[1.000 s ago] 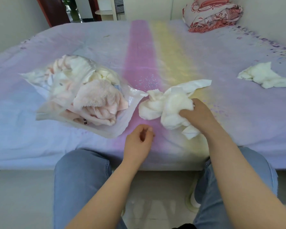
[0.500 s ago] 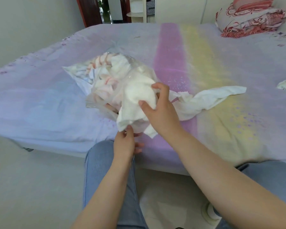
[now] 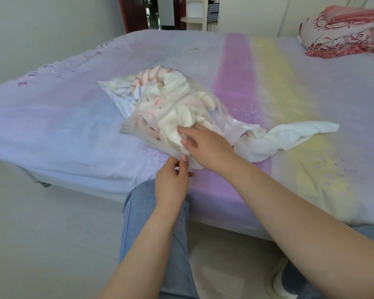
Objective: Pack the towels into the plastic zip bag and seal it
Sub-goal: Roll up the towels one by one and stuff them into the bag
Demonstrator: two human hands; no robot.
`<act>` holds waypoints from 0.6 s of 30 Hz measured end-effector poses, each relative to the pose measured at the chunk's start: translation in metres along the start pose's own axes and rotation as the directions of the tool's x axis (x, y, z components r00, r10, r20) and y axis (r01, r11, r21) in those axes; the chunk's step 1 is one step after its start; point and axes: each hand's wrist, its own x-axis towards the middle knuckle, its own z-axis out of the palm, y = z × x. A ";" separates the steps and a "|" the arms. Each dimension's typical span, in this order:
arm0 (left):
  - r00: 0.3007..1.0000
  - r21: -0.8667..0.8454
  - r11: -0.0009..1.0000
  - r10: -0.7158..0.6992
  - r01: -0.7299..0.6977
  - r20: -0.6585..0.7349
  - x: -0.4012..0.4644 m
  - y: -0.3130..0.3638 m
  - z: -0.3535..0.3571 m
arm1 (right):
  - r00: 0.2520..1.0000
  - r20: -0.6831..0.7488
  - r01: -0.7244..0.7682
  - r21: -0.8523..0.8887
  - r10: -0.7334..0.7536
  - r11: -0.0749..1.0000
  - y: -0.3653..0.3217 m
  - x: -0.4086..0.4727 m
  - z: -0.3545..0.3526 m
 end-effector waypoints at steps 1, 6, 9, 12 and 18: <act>1.000 0.032 0.999 0.017 -0.017 0.005 0.002 0.000 -0.002 | 0.998 0.064 -0.003 0.080 -0.002 0.997 -0.001 0.002 0.000; 0.995 0.102 0.990 0.098 -0.096 -0.016 0.002 -0.005 -0.009 | 0.942 0.334 -0.035 -0.008 0.036 0.999 -0.006 0.039 0.004; 0.992 0.063 0.990 0.127 -0.125 -0.026 -0.002 -0.006 -0.011 | 0.897 0.433 -0.019 -0.154 0.085 0.988 -0.015 0.072 0.015; 0.989 0.032 0.989 0.143 -0.142 -0.036 -0.003 -0.008 -0.013 | 0.884 0.441 -0.068 -0.209 0.156 0.976 -0.023 0.100 0.029; 0.993 -0.021 0.994 0.108 -0.109 -0.048 -0.001 -0.012 -0.015 | 0.880 0.427 -0.123 -0.218 0.208 0.968 -0.021 0.127 0.041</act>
